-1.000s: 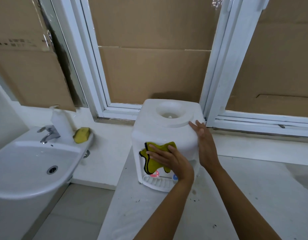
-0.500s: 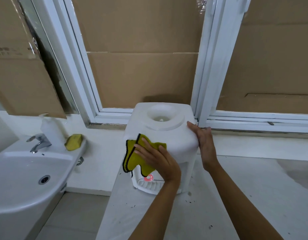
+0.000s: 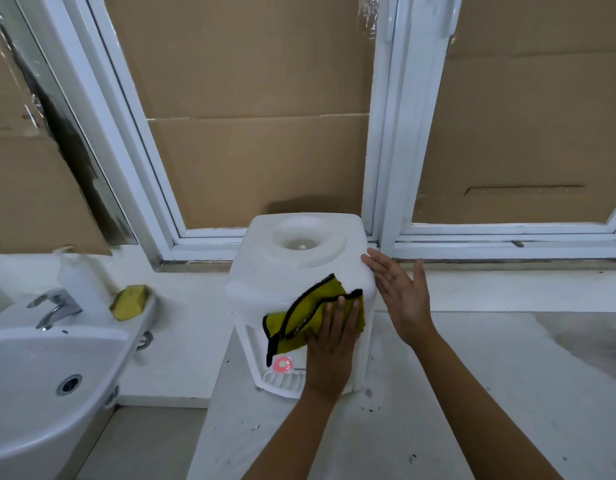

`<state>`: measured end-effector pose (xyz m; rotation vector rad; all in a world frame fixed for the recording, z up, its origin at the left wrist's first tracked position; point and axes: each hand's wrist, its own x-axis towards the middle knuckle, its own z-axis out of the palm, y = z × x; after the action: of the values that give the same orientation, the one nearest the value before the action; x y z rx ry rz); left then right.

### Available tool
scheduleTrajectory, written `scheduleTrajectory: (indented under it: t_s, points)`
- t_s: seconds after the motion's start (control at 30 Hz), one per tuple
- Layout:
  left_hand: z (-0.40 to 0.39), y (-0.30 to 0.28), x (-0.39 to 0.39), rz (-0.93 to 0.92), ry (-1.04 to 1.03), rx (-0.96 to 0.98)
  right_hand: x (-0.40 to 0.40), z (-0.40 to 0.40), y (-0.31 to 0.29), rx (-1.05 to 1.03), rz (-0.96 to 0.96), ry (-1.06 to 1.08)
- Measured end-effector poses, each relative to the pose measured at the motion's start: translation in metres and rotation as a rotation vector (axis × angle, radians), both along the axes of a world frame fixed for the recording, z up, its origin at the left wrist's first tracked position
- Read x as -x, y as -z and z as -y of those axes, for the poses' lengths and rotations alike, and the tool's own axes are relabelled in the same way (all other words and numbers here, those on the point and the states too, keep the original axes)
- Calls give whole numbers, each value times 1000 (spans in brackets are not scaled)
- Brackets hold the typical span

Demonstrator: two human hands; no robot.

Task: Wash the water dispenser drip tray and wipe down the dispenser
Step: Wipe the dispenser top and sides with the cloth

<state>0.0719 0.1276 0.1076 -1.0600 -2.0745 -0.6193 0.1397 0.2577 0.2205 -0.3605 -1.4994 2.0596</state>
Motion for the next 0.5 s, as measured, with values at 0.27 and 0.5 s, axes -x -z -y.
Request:
scheduleTrajectory:
  t_s: [0.27, 0.5]
  points:
    - [-1, -47, 15, -95, 38, -18, 0, 3, 7, 4, -3, 53]
    - [0, -29, 13, -261, 79, 155, -2, 1, 8, 43, -18, 49]
